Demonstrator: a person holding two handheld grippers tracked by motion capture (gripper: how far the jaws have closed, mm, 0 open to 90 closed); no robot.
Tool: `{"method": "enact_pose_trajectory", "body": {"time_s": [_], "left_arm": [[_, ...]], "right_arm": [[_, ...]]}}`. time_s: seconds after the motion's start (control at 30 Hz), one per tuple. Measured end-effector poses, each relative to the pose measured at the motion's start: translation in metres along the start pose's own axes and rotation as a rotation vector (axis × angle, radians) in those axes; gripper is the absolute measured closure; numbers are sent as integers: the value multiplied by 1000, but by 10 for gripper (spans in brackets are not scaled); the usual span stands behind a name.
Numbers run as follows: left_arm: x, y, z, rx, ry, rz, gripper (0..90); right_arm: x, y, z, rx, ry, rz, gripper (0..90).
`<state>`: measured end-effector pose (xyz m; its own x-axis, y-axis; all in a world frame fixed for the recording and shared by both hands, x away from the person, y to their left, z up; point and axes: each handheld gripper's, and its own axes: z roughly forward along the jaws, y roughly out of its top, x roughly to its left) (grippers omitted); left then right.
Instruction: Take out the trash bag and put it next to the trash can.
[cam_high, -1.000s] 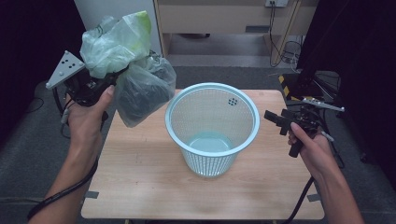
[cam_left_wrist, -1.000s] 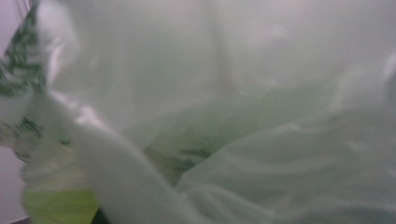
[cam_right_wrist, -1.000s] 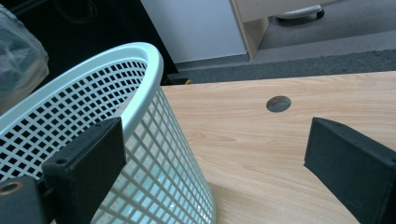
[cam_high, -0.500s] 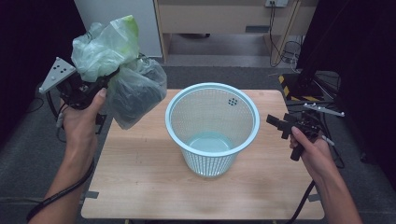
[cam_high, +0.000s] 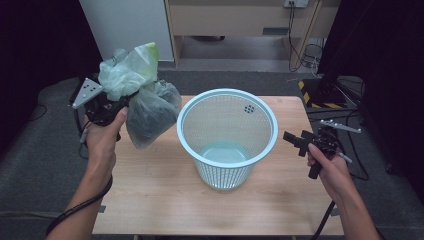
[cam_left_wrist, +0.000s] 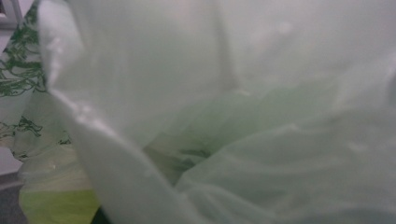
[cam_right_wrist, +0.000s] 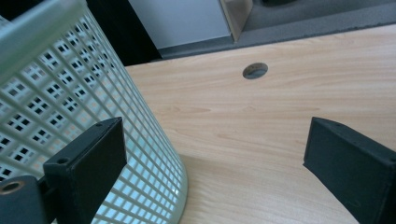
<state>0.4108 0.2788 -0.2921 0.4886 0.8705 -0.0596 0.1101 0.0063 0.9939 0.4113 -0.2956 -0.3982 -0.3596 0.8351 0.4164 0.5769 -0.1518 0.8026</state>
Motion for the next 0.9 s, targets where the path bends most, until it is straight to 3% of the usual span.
{"method": "enact_pose_trajectory", "body": {"time_s": [0.1,0.27,0.43,0.63,0.9], "left_arm": [[1,-15,10,23,-1,-4,880],[3,-36,25,50,3,-44,880],[3,-54,34,78,5,-41,878],[7,-81,38,91,17,-67,877],[0,-111,33,142,15,-64,831]], "right_arm": [[-2,-5,3,12,-4,-4,61],[-5,-10,7,27,-12,5,61],[-8,-13,9,44,-14,3,62],[-10,-19,15,42,-34,-19,77],[-13,-33,24,38,-56,-33,76]]}}
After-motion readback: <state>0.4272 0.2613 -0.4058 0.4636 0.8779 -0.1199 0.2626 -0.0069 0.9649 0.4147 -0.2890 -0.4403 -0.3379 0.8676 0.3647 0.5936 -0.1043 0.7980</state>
